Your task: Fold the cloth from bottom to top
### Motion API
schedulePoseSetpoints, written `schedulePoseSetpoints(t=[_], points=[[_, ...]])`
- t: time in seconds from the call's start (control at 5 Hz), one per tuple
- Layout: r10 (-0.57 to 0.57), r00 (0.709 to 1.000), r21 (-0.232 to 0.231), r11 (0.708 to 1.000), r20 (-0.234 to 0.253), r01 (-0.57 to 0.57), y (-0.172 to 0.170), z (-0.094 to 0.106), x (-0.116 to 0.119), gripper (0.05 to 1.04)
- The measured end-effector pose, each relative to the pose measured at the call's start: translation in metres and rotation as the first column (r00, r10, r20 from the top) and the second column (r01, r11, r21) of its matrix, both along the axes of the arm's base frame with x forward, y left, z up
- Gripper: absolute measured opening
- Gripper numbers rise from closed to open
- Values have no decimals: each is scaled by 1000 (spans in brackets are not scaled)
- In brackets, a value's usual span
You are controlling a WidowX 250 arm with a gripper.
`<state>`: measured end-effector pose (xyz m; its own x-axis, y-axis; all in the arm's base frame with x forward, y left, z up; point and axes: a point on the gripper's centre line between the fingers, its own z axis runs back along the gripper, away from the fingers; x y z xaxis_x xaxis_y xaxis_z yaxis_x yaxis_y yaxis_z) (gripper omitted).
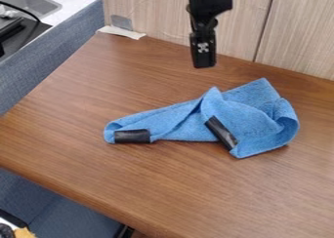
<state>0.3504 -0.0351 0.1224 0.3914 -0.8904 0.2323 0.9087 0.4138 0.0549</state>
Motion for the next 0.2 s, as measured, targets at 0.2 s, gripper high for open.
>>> schedulePoseSetpoints(t=[0.2], points=[[3, 1000, 1, 1000, 3, -3, 1, 1, 0, 1001]])
